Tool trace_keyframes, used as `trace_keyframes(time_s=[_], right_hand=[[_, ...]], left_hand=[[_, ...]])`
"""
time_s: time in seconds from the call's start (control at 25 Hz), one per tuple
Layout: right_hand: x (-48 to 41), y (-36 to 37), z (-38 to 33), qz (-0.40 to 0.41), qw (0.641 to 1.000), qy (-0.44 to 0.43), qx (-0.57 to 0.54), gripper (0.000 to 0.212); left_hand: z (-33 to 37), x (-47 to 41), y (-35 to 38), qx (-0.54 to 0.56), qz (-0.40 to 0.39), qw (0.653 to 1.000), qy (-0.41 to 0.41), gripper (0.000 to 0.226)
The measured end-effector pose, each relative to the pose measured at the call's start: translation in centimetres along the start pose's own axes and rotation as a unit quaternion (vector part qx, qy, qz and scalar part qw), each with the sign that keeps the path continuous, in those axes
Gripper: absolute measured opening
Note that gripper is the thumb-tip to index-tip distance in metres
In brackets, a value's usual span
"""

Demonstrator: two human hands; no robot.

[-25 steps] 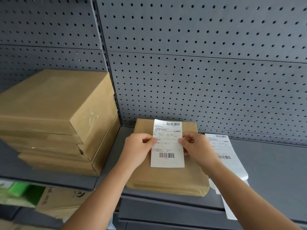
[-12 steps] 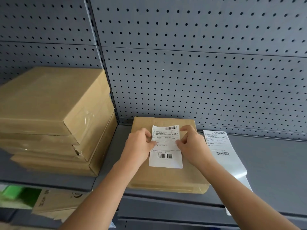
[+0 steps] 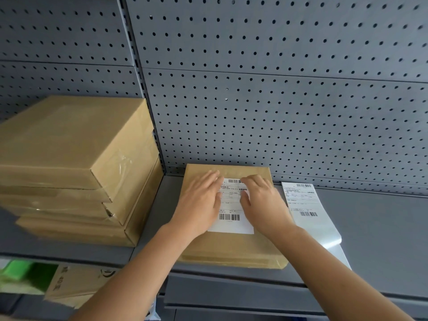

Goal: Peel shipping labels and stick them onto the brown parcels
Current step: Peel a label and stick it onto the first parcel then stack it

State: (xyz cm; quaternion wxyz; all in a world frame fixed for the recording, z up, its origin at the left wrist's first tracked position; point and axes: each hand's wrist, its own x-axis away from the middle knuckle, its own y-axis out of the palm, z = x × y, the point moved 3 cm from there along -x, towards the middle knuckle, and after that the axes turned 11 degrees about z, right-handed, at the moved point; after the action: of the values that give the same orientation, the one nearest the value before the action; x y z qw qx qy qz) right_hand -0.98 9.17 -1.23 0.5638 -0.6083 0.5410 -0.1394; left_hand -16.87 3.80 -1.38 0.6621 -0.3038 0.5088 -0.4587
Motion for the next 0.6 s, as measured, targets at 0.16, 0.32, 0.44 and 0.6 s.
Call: trace_keyframes(time_s=[0.16, 0.32, 0.44, 0.6], right_hand=[[-0.1, 1.8, -1.5, -0.087, 0.995, -0.052, 0.015, 0.063], [0.3, 3.0, -1.1, -0.143, 0.987, -0.042, 0.055, 0.077], [0.3, 3.0, -0.8, -0.15, 0.987, -0.016, 0.058, 0.06], [0.7, 2.1, 0.2, -0.151, 0.986, 0.027, 0.065, 0.06]], left_hand=[[-0.1, -0.4, 1.5, -0.03, -0.103, 0.993, 0.046, 0.055], [-0.5, -0.4, 1.8, -0.052, -0.12, 0.991, 0.035, 0.057], [-0.6, -0.5, 2.0, -0.055, -0.119, 0.991, 0.019, 0.059], [-1.0, -0.5, 1.7, -0.045, -0.113, 0.992, -0.022, 0.06]])
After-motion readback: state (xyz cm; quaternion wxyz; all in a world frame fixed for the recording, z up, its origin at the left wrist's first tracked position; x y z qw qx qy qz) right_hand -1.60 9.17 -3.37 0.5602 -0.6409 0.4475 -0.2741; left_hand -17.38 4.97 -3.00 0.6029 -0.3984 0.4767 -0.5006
